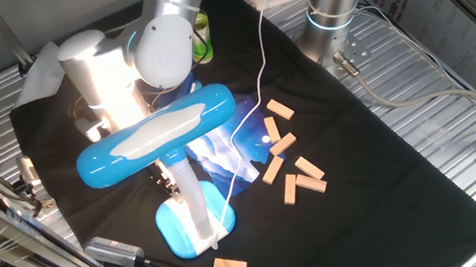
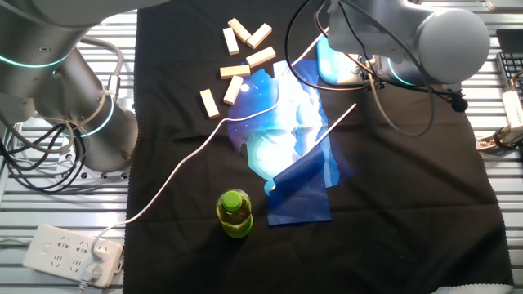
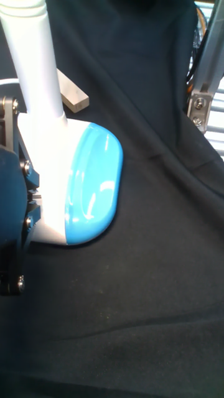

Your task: Turn off the desk lamp by pressing the button

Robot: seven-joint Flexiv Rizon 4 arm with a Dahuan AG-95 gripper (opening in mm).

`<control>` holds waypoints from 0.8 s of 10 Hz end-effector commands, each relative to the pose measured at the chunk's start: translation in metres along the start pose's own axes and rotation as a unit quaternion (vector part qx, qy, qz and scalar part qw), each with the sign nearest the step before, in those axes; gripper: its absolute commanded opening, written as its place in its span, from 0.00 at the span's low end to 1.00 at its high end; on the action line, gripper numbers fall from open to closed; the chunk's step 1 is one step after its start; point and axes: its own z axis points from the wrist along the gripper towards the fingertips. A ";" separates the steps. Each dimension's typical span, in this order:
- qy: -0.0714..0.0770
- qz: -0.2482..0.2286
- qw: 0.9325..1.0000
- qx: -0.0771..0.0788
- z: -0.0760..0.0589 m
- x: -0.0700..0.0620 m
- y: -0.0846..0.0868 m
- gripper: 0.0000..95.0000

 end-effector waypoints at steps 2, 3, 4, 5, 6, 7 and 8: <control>0.000 0.000 1.000 0.000 0.000 0.001 0.000 0.00; 0.000 0.001 1.000 0.000 0.001 0.001 0.001 0.00; 0.000 0.001 1.000 0.000 0.001 0.001 0.001 0.00; -0.001 0.001 1.000 0.001 0.002 0.002 0.001 0.00; -0.001 0.001 1.000 0.000 0.002 0.002 0.000 0.00; -0.001 0.001 1.000 0.000 0.002 0.002 0.000 0.00; -0.002 0.001 1.000 0.000 0.003 0.003 0.000 0.00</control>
